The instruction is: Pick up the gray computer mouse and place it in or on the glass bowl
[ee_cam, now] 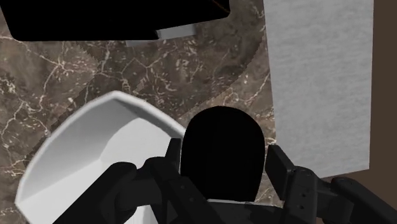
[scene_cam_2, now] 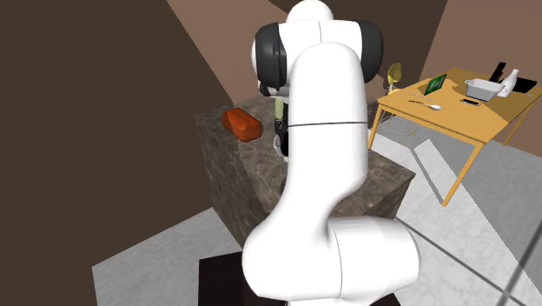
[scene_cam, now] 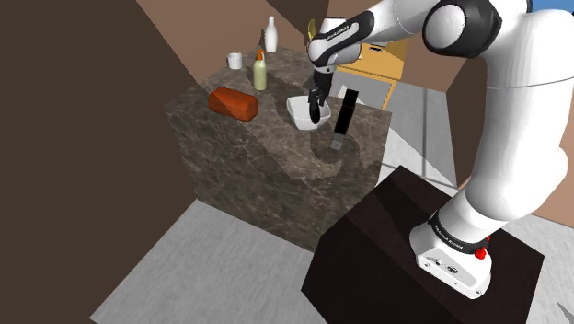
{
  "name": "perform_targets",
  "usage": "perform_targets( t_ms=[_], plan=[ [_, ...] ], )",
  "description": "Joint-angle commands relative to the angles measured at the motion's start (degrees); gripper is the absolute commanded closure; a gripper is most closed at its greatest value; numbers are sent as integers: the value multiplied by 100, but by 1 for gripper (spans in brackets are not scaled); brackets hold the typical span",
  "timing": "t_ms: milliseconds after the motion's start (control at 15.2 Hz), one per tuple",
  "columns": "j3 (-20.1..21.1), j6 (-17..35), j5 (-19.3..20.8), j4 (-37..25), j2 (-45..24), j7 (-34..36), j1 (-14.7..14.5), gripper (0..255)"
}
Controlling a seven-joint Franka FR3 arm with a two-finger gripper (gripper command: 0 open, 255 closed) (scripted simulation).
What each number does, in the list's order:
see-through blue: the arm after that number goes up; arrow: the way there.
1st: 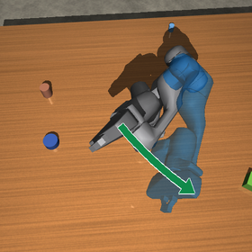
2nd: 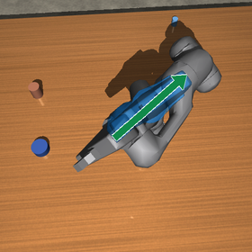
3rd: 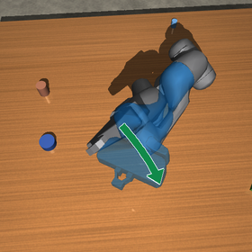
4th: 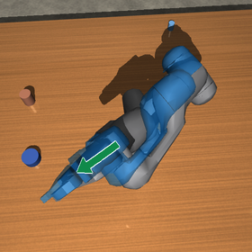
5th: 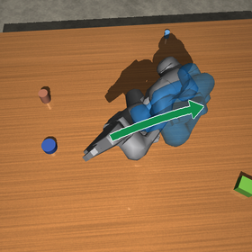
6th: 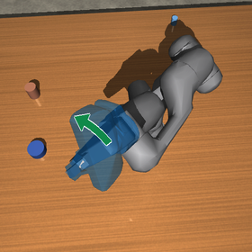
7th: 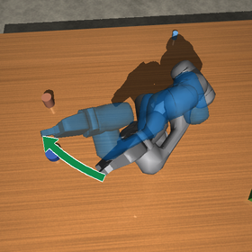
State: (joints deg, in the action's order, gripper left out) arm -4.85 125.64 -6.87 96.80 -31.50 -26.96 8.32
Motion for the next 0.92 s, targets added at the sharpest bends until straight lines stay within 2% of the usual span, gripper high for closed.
perform_targets(
  t_ms=[0,264,462,858],
  plan=[
    [-14,-270,-13,-629,-368,-91,110,255],
    [-36,-914,-40,-2137,-1245,-281,385,255],
    [-35,-1595,-51,-3696,-2129,-375,613,255],
    [-20,-1289,-67,-3599,-2338,-397,615,255]
  ],
)
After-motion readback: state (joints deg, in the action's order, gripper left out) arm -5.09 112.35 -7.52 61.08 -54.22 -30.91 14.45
